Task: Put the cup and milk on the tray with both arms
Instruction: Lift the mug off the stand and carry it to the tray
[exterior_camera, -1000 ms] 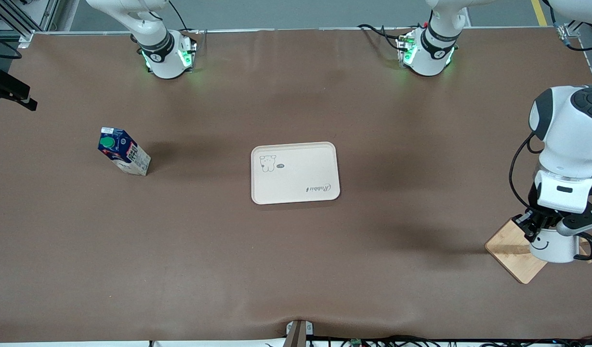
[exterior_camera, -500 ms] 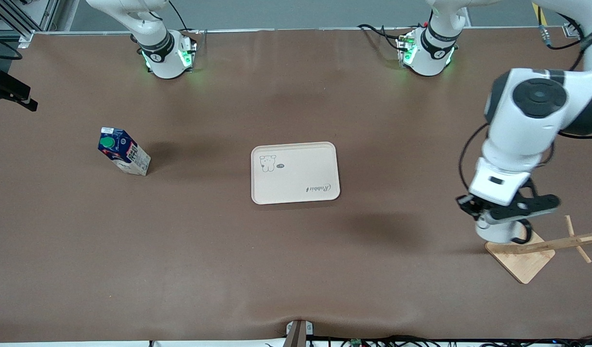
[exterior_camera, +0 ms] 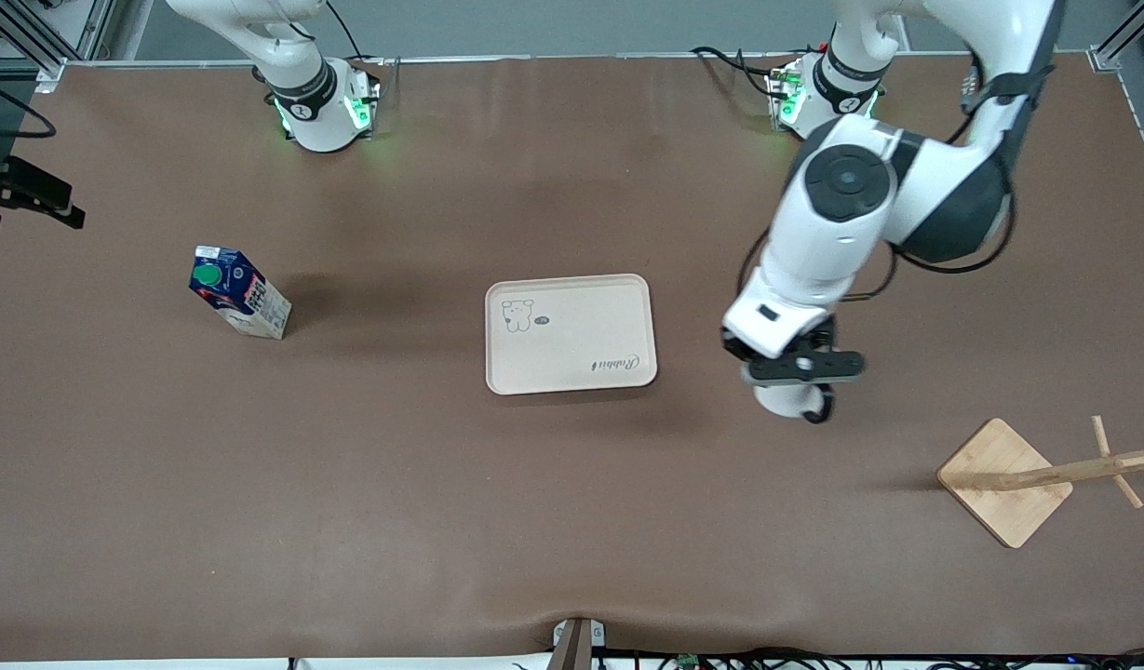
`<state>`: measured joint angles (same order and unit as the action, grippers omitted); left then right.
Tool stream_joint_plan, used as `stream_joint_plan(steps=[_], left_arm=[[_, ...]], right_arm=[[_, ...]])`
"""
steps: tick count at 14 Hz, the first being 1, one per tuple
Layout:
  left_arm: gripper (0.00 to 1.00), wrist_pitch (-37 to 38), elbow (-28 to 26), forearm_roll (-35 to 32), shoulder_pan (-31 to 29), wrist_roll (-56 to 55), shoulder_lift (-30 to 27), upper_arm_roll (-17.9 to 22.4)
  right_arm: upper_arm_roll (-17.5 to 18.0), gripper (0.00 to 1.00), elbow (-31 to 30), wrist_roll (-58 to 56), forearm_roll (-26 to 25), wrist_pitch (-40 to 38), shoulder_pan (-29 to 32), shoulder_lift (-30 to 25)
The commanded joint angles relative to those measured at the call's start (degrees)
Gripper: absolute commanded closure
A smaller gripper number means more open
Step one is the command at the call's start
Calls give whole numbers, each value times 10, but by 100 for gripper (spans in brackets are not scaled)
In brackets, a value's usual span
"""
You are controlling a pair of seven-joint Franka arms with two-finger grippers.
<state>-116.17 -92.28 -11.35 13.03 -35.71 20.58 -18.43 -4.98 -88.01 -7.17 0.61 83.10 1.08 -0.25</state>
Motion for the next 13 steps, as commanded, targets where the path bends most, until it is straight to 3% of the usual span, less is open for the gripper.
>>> stream_joint_plan(steps=[1,6,13], left_arm=[[100,31,59,44,45,-42,60,2],[100,48,71,77,123,-115,137,2],[100,49,74,118,181,-135,192,4]], right_arm=[[8,0,27,-1,-13,-3,8,50],[8,0,29,-2,-11,-5,9,72],[8,0,50,0,-11,-4,8,85]])
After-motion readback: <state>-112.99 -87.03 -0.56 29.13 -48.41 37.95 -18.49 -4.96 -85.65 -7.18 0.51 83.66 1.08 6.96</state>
